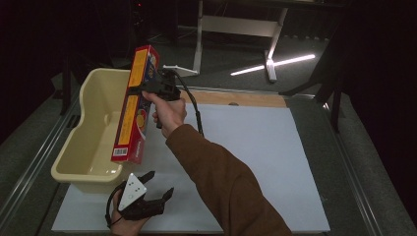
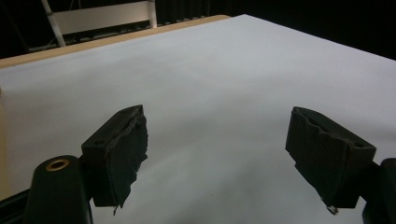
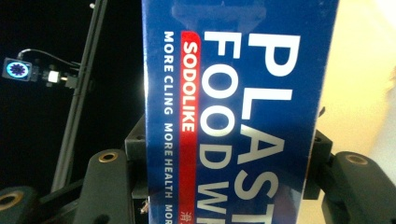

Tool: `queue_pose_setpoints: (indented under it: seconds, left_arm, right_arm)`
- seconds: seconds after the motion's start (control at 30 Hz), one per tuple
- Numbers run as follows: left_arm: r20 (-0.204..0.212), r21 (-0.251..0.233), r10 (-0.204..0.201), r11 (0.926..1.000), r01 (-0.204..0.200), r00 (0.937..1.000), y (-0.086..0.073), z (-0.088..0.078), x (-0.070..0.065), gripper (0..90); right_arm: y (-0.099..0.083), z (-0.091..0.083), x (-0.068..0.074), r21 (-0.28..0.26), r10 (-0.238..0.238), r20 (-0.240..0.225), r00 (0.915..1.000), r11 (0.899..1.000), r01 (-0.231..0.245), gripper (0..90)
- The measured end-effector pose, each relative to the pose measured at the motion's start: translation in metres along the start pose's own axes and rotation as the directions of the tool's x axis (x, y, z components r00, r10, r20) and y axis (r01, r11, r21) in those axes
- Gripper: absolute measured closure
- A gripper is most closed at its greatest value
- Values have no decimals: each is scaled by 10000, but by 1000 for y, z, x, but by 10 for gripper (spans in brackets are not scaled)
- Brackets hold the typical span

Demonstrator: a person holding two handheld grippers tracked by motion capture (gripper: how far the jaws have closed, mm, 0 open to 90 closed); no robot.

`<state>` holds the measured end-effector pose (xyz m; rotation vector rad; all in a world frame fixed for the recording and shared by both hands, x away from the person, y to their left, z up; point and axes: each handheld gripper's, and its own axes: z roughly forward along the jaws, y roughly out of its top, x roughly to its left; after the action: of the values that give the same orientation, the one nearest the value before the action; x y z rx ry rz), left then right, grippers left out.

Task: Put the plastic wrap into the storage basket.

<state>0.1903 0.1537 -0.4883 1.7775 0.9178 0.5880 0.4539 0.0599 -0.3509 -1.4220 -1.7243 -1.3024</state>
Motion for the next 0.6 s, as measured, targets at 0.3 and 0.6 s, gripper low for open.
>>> queue_pose_setpoints:
  seconds: [0.3, 0.6]
  left_arm:
    - [52, -66, 9, 10000, -8, 10000, 0, -2, -1, 207]
    - [38, -198, -124, 9997, 124, 9999, 0, -4, 3, 208]
  right_arm:
    - [-6, 28, 4, 346, 108, -138, 9998, 9993, -103, 400]
    - [-12, 55, 2, 408, 362, -40, 9993, 9985, -360, 400]
